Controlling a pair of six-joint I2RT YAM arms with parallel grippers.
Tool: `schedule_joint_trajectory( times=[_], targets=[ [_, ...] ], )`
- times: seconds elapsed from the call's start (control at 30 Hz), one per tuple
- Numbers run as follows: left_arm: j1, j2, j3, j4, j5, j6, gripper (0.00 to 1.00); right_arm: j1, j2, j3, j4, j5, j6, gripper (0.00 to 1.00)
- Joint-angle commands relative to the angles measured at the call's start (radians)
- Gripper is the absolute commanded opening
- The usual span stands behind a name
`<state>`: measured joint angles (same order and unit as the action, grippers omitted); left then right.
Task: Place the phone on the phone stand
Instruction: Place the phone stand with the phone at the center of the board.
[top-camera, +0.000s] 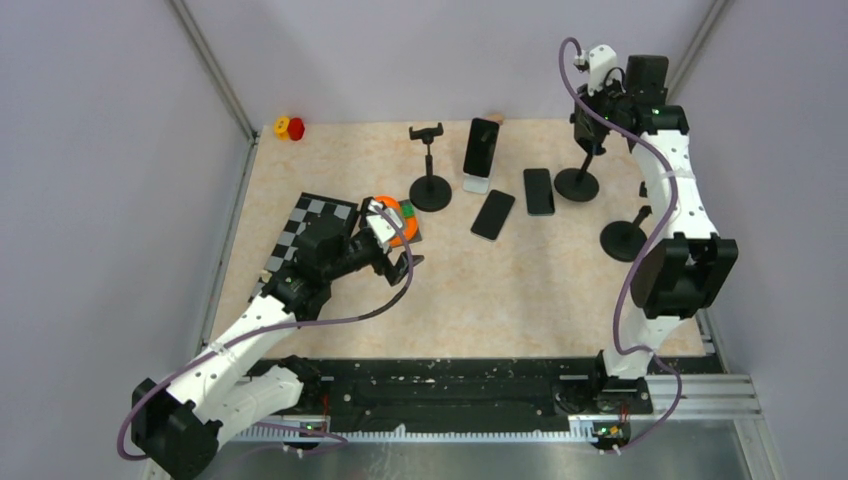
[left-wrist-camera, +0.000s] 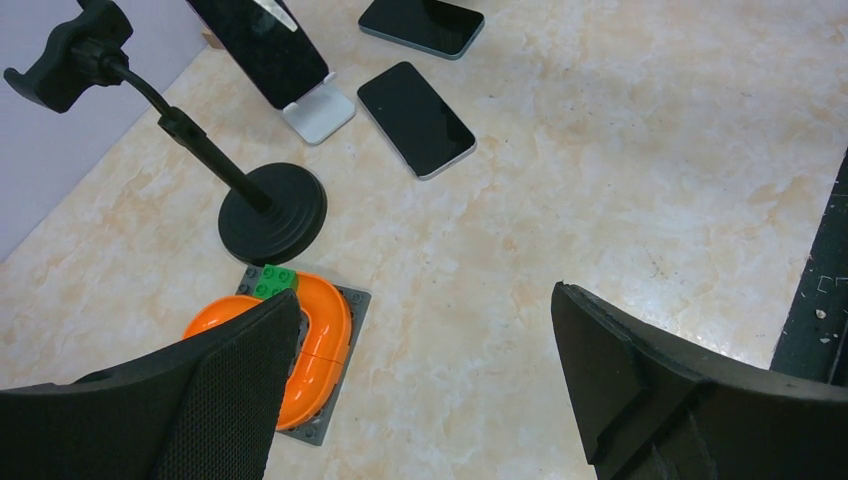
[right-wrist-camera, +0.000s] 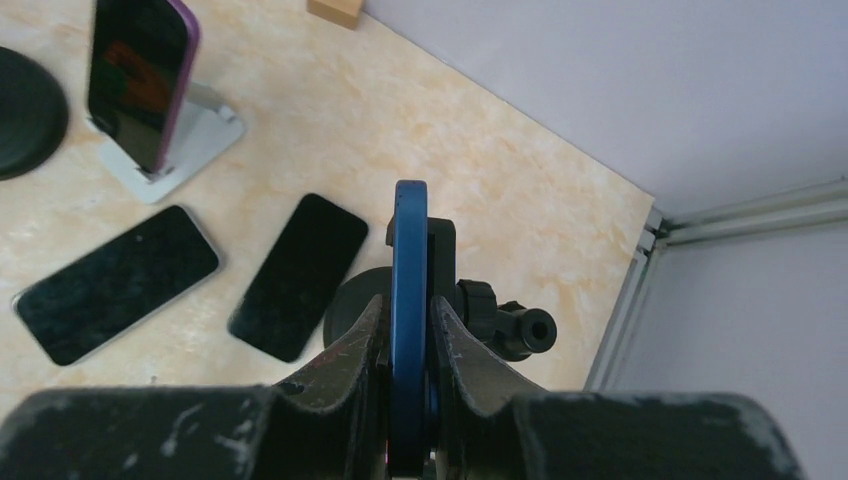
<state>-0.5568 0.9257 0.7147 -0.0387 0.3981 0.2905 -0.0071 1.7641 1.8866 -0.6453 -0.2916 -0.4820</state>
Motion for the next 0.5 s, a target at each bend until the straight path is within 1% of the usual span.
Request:
schedule_joint_trajectory(
  times=[0.0,0.13,0.23,0.33,0.47],
  targets=[
    [0.005,0.005,0.016,0.062,0.001,-0.006,0.99,-0.019,-0.01,0.098,0.206,0.084,-0.057,0.0],
    [0.006,0.005,0.011,0.066,0.004,-0.005,0.99,-0.019,0.008,0.083,0.25,0.116,-0.081,0.0],
    [0.005,0.005,0.009,0.068,0.005,-0.005,0.99,-0.019,-0.001,0.038,0.292,0.126,-0.088,0.0],
    [0.005,0.004,0.005,0.072,0.006,-0.005,0.99,-0.019,-0.027,-0.043,0.356,0.123,-0.08,0.0],
    [0.005,0.0,0.002,0.076,0.009,-0.006,0.99,-0.019,-0.081,-0.205,0.484,0.115,-0.05,0.0]
  ],
)
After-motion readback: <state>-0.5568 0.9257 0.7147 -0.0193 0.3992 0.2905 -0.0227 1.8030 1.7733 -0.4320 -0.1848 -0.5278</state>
